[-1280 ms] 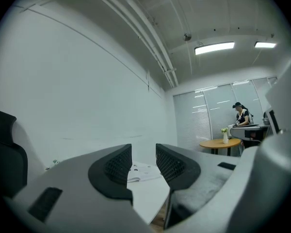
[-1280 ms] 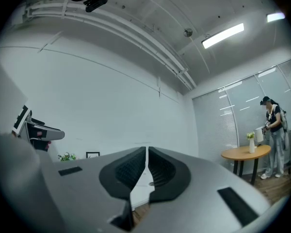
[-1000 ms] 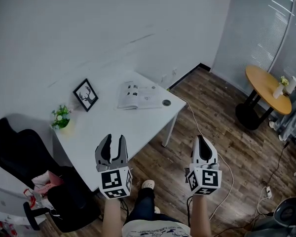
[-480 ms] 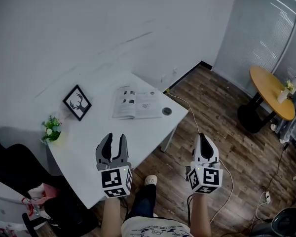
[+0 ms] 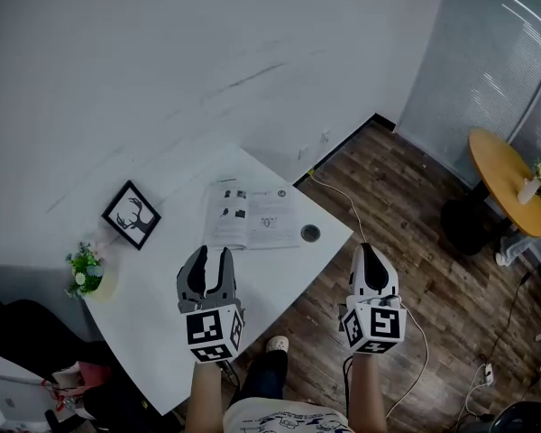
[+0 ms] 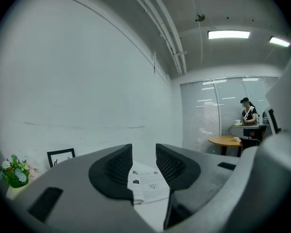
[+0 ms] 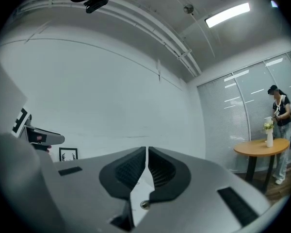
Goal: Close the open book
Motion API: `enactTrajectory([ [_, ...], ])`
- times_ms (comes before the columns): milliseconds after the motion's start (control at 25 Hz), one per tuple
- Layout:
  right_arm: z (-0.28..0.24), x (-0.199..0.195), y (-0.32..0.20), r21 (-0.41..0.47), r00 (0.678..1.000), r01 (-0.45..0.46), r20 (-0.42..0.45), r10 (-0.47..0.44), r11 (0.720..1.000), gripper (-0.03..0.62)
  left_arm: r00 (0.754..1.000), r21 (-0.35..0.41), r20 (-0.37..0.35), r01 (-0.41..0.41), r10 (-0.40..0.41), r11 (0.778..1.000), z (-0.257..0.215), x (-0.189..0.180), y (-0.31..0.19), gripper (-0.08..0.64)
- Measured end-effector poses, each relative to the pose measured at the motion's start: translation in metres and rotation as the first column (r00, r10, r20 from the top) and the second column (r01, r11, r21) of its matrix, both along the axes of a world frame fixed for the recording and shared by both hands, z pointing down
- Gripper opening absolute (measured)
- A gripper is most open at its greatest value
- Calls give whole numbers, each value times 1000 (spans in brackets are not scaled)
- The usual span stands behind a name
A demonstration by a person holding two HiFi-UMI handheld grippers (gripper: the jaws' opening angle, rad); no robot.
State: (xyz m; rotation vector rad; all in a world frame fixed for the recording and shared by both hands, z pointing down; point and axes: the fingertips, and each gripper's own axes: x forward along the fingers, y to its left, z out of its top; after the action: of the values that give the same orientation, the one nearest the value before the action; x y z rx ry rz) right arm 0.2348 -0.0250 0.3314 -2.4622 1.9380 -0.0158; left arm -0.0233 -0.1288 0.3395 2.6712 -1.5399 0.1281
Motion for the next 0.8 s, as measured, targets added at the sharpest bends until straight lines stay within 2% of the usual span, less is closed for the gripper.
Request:
enactTrajectory([
  [120, -1, 9, -32, 3, 1000, 9, 1, -9, 1000, 31, 1000, -11, -3, 1, -1, 1000, 4, 9, -29, 141],
  [320, 2, 19, -77, 2, 999, 38, -4, -38, 999, 31, 996, -84, -88, 3, -10, 996, 17, 19, -66, 141],
  [640, 16, 22, -126, -21, 997, 80, 3, -80, 997, 31, 995, -158, -90, 37, -52, 987, 48, 18, -102, 141],
  [800, 26, 22, -146, -39, 993, 114, 11, -113, 993, 31, 993, -168, -78, 72, -86, 983, 56, 14, -115, 141],
])
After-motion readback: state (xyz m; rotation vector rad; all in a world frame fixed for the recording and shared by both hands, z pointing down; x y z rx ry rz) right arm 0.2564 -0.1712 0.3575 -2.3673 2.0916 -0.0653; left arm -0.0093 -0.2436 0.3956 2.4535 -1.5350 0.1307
